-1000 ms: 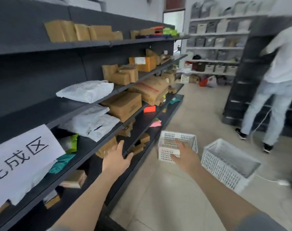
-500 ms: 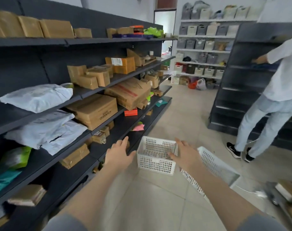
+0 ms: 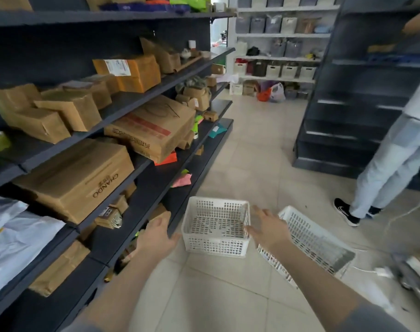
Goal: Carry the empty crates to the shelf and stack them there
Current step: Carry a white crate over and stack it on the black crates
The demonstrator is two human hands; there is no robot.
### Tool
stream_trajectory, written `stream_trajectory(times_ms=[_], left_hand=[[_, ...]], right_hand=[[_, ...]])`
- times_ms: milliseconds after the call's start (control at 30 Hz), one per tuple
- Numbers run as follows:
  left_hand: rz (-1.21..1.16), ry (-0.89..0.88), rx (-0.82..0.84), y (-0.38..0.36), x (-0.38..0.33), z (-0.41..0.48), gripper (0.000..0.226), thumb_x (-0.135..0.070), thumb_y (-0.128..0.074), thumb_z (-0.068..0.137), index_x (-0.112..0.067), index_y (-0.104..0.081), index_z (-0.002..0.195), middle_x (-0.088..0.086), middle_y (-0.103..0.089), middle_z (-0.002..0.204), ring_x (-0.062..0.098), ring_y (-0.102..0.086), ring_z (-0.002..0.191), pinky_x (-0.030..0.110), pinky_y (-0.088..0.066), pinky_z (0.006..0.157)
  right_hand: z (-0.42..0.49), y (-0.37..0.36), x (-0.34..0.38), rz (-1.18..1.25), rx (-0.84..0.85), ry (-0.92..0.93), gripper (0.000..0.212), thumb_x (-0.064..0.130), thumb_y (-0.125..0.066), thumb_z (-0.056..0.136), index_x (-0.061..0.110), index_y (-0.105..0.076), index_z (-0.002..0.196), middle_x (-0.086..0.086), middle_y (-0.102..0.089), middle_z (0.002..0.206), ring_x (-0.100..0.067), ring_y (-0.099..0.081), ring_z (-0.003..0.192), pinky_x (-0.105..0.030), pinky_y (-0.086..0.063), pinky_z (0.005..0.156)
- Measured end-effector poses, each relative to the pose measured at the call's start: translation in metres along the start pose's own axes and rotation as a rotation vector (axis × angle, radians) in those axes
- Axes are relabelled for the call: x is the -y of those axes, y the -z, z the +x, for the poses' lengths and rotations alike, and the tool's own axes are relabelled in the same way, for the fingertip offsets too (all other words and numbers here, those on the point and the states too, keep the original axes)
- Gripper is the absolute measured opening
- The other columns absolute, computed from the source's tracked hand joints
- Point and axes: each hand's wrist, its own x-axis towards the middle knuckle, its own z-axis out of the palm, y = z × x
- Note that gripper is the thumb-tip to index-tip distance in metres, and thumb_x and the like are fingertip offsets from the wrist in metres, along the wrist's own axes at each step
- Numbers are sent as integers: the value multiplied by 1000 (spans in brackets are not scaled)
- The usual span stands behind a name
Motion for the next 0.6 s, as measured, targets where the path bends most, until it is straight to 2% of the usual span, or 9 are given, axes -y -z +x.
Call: stream_trajectory(times_ms=[233, 367, 500, 600], left_hand=[[99, -158, 72, -8, -66, 134, 72, -56, -40, 90, -23, -20, 151, 5, -43, 146, 26, -45, 129, 42, -42, 101], [106, -147, 132, -27, -87, 215, 73, -56, -37, 90, -24, -16, 152, 2, -38, 150, 26, -42, 131, 44, -39, 104], [116, -114, 173, -53, -94, 291, 75, -58, -36, 90, -25, -14, 153, 3, -39, 149, 25, -43, 131, 42, -39, 104], [99, -59, 210, -69, -97, 348, 74, -57, -38, 90, -25, -14, 153, 4, -40, 149, 24, -44, 131, 40, -40, 103]], right_hand=[[117, -14, -26, -22, 39, -51, 76, 58, -44, 87, 29, -14, 150, -4, -35, 152, -27, -36, 139, -48, -25, 114], [197, -30, -46, -61, 80, -44, 76, 56, -46, 88, 27, -14, 150, -5, -37, 151, -27, -39, 137, -46, -26, 113], [287, -51, -59, -82, 161, -27, 74, 53, -45, 90, 26, -13, 151, -7, -25, 158, -28, -32, 142, -46, -22, 117], [347, -71, -68, -106, 218, 10, 71, 53, -43, 91, 26, -16, 151, -7, -25, 158, -27, -34, 140, -45, -23, 115]])
